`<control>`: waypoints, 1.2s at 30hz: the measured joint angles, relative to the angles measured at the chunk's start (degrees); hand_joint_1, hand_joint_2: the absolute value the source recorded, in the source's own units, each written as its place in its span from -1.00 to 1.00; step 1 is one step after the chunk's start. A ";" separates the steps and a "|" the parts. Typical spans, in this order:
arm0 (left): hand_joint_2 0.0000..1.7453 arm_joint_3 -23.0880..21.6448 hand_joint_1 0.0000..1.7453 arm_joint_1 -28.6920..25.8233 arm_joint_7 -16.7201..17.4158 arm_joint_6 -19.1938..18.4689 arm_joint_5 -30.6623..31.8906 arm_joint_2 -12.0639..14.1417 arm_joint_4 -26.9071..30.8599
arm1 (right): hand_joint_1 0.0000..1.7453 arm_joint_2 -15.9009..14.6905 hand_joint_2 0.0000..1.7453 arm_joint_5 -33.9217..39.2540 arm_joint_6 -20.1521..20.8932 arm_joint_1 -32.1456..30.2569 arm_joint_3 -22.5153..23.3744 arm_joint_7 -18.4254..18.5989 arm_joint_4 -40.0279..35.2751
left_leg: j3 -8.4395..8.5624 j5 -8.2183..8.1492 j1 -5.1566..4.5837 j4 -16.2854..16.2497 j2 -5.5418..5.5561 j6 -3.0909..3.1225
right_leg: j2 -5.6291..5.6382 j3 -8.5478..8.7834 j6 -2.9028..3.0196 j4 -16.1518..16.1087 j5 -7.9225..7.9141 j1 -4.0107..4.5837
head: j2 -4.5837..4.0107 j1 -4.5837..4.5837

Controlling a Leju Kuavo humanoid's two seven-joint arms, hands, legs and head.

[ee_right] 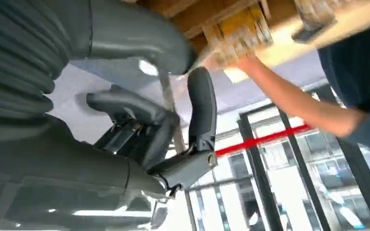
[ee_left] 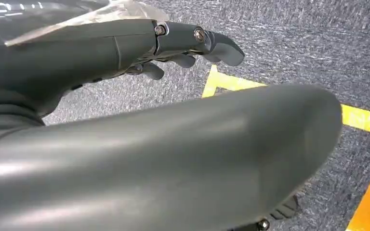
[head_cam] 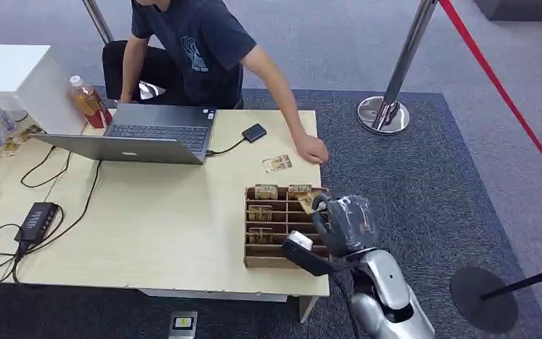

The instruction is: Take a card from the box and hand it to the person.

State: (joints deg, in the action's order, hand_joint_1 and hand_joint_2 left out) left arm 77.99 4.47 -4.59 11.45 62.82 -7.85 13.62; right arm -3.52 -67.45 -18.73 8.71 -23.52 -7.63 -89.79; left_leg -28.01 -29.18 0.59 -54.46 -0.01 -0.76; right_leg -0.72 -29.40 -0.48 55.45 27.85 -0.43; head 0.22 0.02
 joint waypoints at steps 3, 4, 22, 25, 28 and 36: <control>-1.00 0.11 -1.00 -0.02 -0.09 0.13 -0.15 -0.02 0.00 | 1.00 -0.17 1.00 0.32 -0.20 0.06 0.24 -0.52 -1.96 | 0.00 0.00 0.00 0.00 0.00 0.00 | 0.00 0.02 0.00 0.00 0.00 0.00 | 0.00 0.00; -1.00 0.20 -1.00 -0.01 -0.09 0.17 -0.17 -0.02 0.00 | 1.00 -0.24 1.00 0.52 -0.31 0.18 0.26 -0.77 -2.47 | 0.00 0.00 0.00 0.00 0.00 0.00 | 0.00 0.02 0.00 0.01 -0.01 0.00 | 0.00 0.02; -1.00 0.37 -1.00 0.52 0.31 0.33 -0.09 -0.04 0.00 | 1.00 5.20 1.00 -0.63 0.31 12.66 -2.78 -1.55 3.39 | -0.02 0.06 0.02 0.00 0.02 -0.05 | 0.00 0.01 0.03 0.08 -0.02 0.01 | 0.00 0.00; -1.00 0.39 -1.00 0.54 0.39 0.39 -0.24 -0.02 0.00 | 1.00 6.47 1.00 -1.16 0.66 14.44 -3.32 -0.99 5.42 | -0.04 0.06 0.02 0.00 0.01 -0.05 | 0.00 0.00 0.03 0.11 -0.02 0.01 | 0.00 0.00; -1.00 0.39 -1.00 0.61 0.61 0.85 -0.33 -0.02 0.00 | 1.00 8.39 1.00 -2.82 0.81 17.29 -3.80 0.76 8.92 | -0.02 0.06 0.01 0.00 0.00 -0.05 | 0.00 -0.01 0.03 0.11 -0.02 0.01 | 0.00 0.00; -1.00 0.39 -1.00 0.53 0.81 0.85 -0.26 0.00 0.00 | -1.00 10.16 1.00 -8.43 0.07 19.43 -4.07 4.70 13.75 | -0.03 0.06 0.01 0.00 0.02 -0.04 | 0.00 -0.01 0.03 0.10 -0.02 0.01 | 0.00 0.00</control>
State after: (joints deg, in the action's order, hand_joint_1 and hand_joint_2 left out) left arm 78.38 5.00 -3.78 12.31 62.55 -7.85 13.62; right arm 6.64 -75.88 -18.66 28.13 -27.58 -2.93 -76.04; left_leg -28.04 -29.12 0.60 -54.46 0.01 -0.80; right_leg -0.73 -29.41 -0.45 55.55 27.83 -0.42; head 0.22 0.02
